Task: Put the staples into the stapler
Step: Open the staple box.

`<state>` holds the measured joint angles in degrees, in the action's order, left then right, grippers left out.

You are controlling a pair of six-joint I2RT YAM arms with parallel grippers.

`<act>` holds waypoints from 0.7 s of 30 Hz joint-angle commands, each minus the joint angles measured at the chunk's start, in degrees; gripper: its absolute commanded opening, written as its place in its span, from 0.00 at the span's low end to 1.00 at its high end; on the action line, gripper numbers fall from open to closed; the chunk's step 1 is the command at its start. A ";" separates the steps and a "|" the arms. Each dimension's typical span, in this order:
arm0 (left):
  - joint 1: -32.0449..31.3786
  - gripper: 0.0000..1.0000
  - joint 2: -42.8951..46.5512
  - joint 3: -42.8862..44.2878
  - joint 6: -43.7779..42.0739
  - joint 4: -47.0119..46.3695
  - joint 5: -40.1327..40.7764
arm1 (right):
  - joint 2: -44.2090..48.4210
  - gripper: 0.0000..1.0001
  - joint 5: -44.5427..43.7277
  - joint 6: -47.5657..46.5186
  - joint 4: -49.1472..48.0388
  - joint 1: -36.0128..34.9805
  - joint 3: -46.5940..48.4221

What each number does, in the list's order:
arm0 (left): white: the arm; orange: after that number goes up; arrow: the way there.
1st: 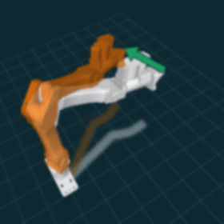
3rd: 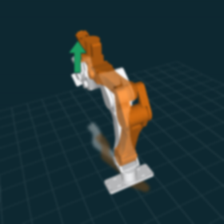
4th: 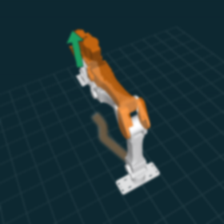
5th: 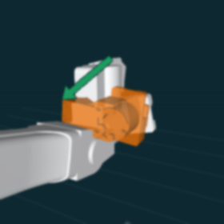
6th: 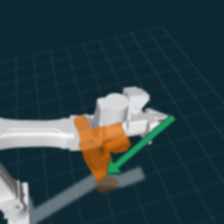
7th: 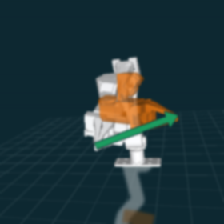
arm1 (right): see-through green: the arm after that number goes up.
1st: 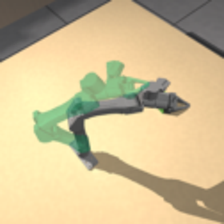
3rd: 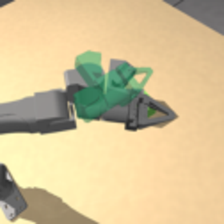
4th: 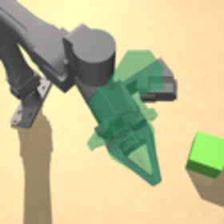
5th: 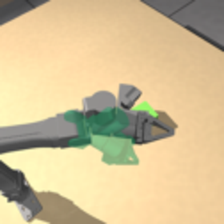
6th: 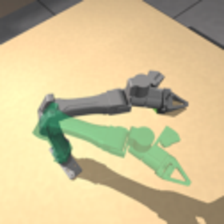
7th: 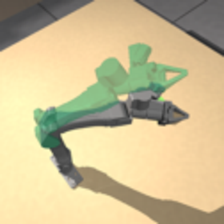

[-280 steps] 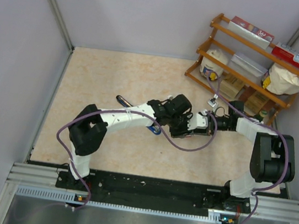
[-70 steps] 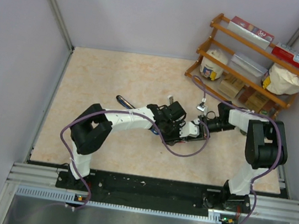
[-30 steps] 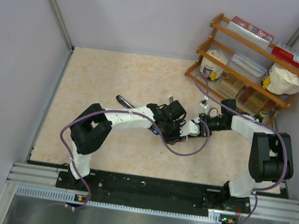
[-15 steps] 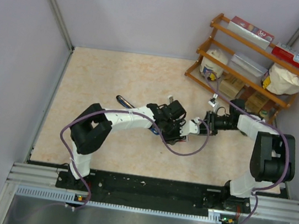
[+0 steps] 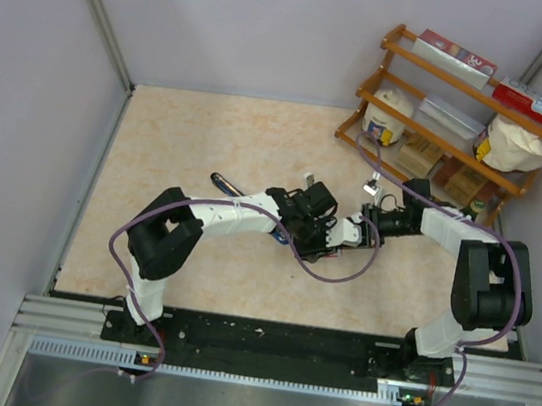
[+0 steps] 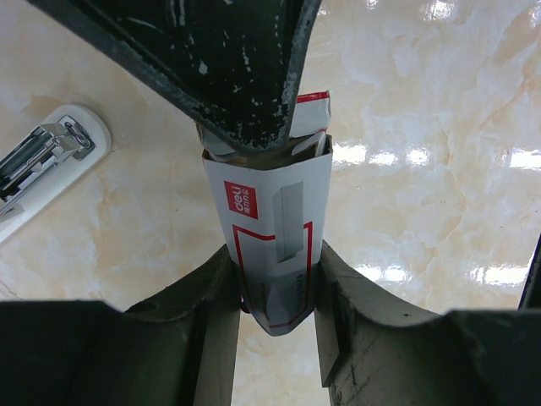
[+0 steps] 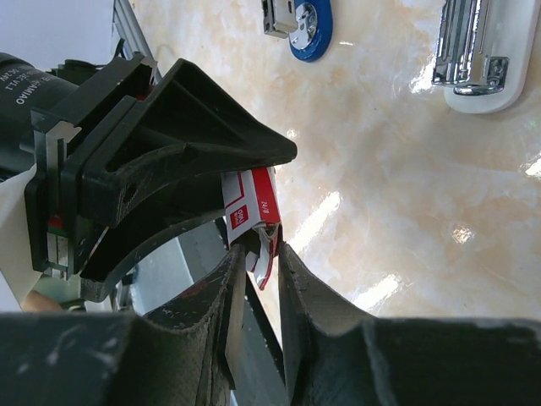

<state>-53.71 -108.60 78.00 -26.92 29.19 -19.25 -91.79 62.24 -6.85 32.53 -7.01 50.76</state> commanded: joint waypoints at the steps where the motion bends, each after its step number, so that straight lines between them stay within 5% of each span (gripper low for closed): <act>1: 0.10 0.40 1.63 1.54 0.55 0.08 -1.32 | -0.50 0.21 1.04 -1.15 -0.19 -0.73 1.71; 21: 0.10 0.40 1.72 1.37 0.37 -0.01 -1.32 | -1.73 0.17 -0.01 -2.20 0.78 -2.66 1.79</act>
<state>-53.71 -108.60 78.00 -26.89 29.78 -19.66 -92.53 61.69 -7.49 32.73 -8.64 50.76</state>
